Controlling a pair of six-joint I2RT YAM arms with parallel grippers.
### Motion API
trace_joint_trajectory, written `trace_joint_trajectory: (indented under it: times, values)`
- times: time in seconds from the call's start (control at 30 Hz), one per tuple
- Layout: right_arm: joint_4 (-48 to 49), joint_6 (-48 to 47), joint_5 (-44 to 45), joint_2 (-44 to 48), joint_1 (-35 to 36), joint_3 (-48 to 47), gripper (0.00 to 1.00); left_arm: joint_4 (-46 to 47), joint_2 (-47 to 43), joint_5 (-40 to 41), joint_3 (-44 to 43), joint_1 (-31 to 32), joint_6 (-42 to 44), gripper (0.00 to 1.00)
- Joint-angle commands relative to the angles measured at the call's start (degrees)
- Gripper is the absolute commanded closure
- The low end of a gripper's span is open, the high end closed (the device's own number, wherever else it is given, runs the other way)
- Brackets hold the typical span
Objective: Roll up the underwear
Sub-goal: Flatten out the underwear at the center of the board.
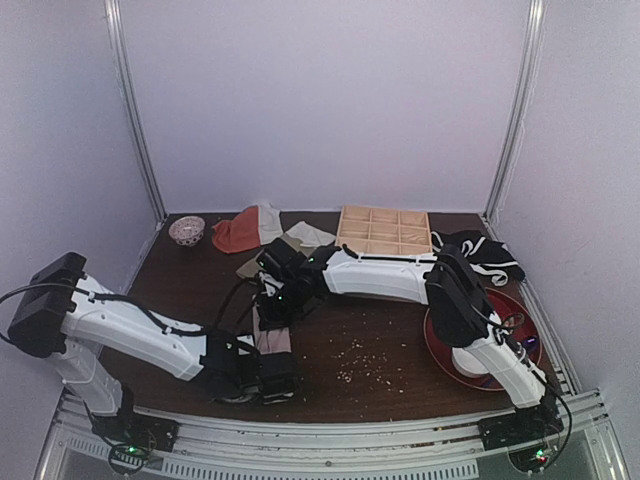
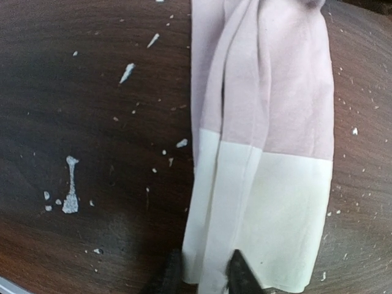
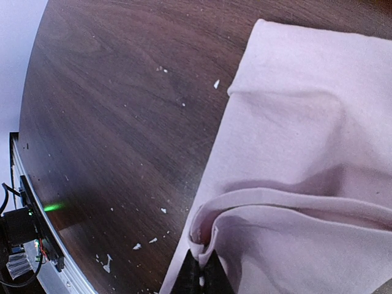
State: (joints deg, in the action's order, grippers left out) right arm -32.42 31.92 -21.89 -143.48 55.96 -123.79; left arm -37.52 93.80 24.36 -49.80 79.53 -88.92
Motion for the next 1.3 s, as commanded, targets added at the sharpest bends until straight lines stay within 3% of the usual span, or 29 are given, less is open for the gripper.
trace_joint_trajectory:
  times: [0.0,0.07,0.23,0.3,0.57,0.73,0.8,1.27]
  values:
    - [-0.4,0.4,0.0,1.5,-0.2,0.3,0.98,0.6,0.2,0.4,0.5,0.2,-0.2,0.82]
    - [-0.4,0.3,0.0,1.5,-0.2,0.3,0.99,0.3,0.0,0.4,0.3,0.3,-0.1,0.88]
    - [-0.4,0.5,0.0,1.4,-0.2,0.4,0.98,-2.0,-0.3,1.1,-1.2,0.3,-0.2,0.91]
    - [-0.4,0.4,-0.1,1.4,-0.2,0.3,0.98,-2.7,-0.5,1.5,-1.5,0.3,-0.2,1.00]
    - [-0.3,0.5,-0.1,1.2,-0.2,0.3,0.98,-4.2,-1.8,2.3,-2.7,0.3,0.3,1.00]
    - [-0.3,0.4,-0.1,1.2,-0.3,0.3,0.98,-4.7,-2.0,2.1,-1.7,0.3,-0.8,0.77]
    - [-0.4,0.4,-0.1,1.2,-0.3,0.4,0.98,-4.3,-2.7,2.0,-0.5,0.3,-1.7,0.73]
    - [-0.7,0.3,-0.1,1.2,-0.3,0.3,0.98,2.5,-2.4,1.0,2.8,0.2,-1.0,0.73]
